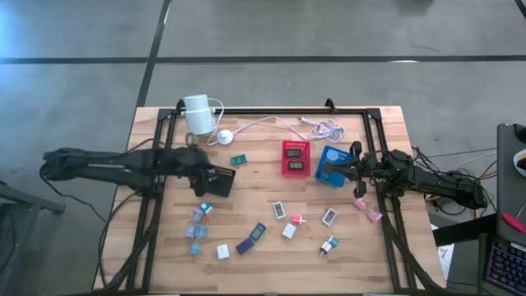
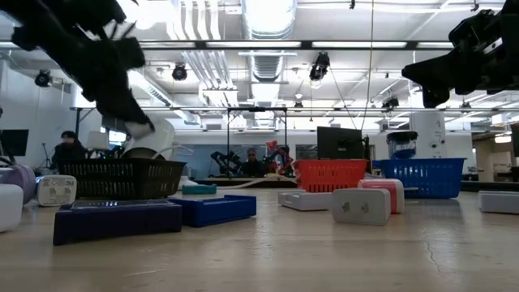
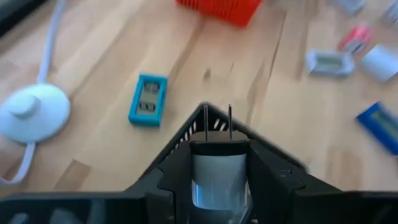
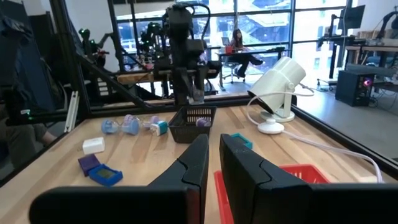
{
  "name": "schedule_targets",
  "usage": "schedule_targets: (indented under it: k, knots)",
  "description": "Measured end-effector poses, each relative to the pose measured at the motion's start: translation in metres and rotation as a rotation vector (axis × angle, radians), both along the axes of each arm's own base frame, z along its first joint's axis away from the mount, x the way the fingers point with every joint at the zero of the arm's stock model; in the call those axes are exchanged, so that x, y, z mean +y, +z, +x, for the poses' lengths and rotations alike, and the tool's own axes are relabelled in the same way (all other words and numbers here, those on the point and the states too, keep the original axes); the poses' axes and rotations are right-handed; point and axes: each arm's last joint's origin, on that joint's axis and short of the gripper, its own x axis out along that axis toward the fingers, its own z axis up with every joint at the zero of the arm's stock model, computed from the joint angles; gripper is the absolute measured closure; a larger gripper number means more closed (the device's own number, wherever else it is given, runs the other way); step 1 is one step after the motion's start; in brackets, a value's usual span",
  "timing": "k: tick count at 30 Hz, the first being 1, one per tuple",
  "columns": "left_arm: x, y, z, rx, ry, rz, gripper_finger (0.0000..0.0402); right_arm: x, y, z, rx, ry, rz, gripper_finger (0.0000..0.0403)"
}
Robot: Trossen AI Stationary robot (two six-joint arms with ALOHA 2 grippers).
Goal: Pick & Place Office items
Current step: Put the top black-white charger adaptor into the black bin
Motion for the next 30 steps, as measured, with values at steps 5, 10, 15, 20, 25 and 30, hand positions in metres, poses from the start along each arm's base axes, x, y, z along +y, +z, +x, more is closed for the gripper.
schedule_targets:
  k: [5, 10, 15, 20, 25, 30]
  knots:
    - [0.002, -0.017, 0.019, 0.145, -0.013, -0.002, 0.0278, 0.000, 0.000, 0.000, 0.002, 0.001, 0.000, 0.0364]
    - [0.003, -0.035, 0.030, 0.258, -0.021, -0.008, 0.0278, 0.000, -0.001, 0.000, 0.005, 0.001, 0.001, 0.0364]
    - [0.004, -0.049, 0.036, 0.328, -0.030, 0.000, 0.0278, 0.000, -0.001, 0.000, 0.005, 0.002, 0.001, 0.0364]
    - [0.004, -0.057, 0.038, 0.372, -0.033, -0.003, 0.0277, 0.000, -0.001, 0.000, 0.005, 0.003, 0.001, 0.0364]
    - [0.004, -0.056, 0.039, 0.369, -0.033, -0.003, 0.0236, 0.000, -0.001, 0.000, 0.005, 0.003, 0.001, 0.0364]
    - [0.004, -0.046, 0.042, 0.341, -0.032, 0.000, 0.0193, 0.000, -0.001, 0.000, 0.008, 0.003, 0.001, 0.0364]
